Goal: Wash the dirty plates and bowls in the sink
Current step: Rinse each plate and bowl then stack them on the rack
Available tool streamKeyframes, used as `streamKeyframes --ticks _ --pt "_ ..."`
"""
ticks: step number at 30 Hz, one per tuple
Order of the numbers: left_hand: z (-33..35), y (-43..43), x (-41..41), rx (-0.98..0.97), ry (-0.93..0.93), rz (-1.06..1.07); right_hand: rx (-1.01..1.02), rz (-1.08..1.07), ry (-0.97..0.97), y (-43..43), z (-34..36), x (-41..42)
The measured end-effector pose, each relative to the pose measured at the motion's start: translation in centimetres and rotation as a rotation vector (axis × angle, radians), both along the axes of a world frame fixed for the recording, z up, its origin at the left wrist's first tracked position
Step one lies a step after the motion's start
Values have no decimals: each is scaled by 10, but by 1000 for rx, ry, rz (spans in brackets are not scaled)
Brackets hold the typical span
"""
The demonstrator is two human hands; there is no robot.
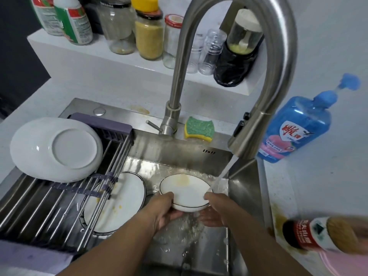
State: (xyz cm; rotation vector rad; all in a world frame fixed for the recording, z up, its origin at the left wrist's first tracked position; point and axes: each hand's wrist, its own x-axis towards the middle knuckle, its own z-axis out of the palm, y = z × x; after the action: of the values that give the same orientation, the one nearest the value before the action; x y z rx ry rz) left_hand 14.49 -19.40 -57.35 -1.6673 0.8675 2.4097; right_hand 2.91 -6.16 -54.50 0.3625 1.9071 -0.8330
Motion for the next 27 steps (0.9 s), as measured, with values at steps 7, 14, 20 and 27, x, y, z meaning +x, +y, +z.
streamKeyframes --ticks 7,14,20,27 --pt "48 -17 5 -249 73 -272 -9 142 277 4 20 -16" --pt "57 -21 1 -415 88 -304 -61 187 391 10 50 -12" --pt "50 -9 4 -523 199 -249 -4 279 546 24 51 -12" --pt "56 13 1 -314 202 -78 54 238 654 24 58 -5"
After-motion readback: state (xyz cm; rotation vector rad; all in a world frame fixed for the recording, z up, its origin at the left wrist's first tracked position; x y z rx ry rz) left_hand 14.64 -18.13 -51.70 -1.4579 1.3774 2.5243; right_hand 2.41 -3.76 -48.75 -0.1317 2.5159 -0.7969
